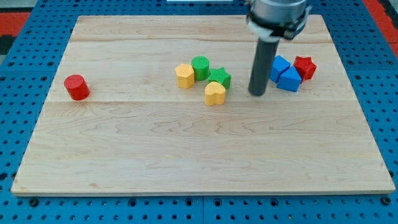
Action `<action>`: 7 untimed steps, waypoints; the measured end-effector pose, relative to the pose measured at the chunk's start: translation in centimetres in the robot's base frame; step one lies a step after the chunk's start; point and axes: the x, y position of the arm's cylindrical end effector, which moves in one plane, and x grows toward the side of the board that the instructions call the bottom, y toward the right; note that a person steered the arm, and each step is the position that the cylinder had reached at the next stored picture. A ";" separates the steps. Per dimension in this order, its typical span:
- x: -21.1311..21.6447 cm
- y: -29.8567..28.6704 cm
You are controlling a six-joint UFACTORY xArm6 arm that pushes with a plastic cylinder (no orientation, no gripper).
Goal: Move red circle beside yellow heart
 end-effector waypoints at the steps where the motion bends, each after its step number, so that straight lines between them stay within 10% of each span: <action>1: 6.8 -7.7; 2: 4.4 -19.9; 4: -9.4 -25.5; 5: -9.2 -35.7; 7: -1.5 -30.3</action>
